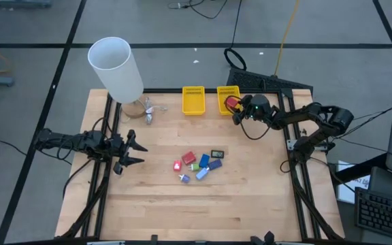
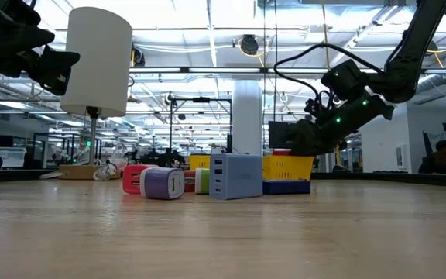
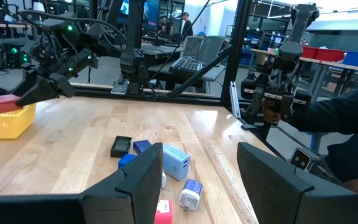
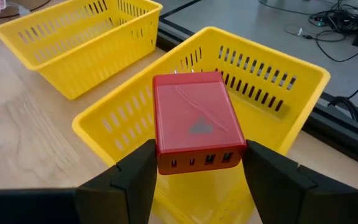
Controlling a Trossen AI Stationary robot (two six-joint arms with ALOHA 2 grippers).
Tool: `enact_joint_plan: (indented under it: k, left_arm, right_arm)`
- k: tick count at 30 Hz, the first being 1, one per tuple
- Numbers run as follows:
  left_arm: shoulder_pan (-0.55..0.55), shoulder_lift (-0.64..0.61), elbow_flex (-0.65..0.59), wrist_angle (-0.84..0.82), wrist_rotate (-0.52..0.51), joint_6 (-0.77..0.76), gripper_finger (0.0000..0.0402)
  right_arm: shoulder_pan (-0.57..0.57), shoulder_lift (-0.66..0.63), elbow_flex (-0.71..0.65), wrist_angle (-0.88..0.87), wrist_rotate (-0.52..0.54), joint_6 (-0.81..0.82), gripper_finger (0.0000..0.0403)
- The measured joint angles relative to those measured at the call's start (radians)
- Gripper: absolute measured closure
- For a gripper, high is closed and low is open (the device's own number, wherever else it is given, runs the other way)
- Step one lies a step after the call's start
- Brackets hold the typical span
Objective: Pick & Place Office items
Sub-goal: Put the top red charger adapter into the right yellow bin, then put the black digital clock into the left yellow bin
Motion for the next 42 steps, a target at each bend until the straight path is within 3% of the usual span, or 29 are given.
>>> enact_joint_plan:
  k: [27,42]
  left_arm:
    - [0.0,0.0,0.0,0.0,0.0,0.0,0.0192]
    - [0.0,0.0,0.0,0.0,0.0,0.0,0.0192]
  right_arm:
    - [0.0,0.0,0.0,0.004,-0.003,0.001,0.0166]
    - [0.064,0.0,0.0,0.166,-0.003,-0.011,0.0173]
